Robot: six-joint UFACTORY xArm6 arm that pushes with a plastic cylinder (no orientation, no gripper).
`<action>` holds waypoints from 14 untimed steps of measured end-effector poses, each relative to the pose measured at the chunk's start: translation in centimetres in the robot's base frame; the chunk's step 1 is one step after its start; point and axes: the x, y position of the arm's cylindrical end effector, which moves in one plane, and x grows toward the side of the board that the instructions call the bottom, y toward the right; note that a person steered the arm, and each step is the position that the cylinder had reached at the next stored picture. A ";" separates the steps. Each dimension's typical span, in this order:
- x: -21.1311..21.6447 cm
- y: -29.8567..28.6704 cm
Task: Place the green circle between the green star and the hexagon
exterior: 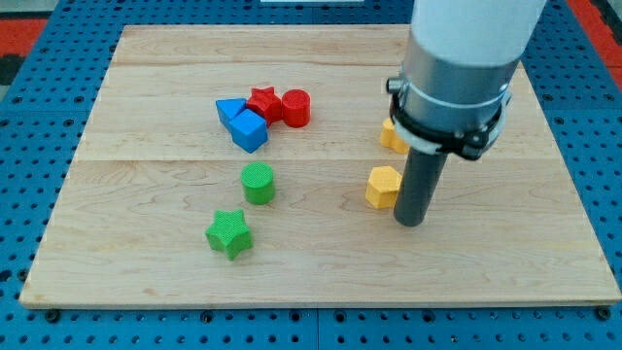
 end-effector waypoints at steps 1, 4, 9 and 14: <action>-1.1 -4.4; -6.6 -13.5; -4.2 -19.1; -7.0 -12.4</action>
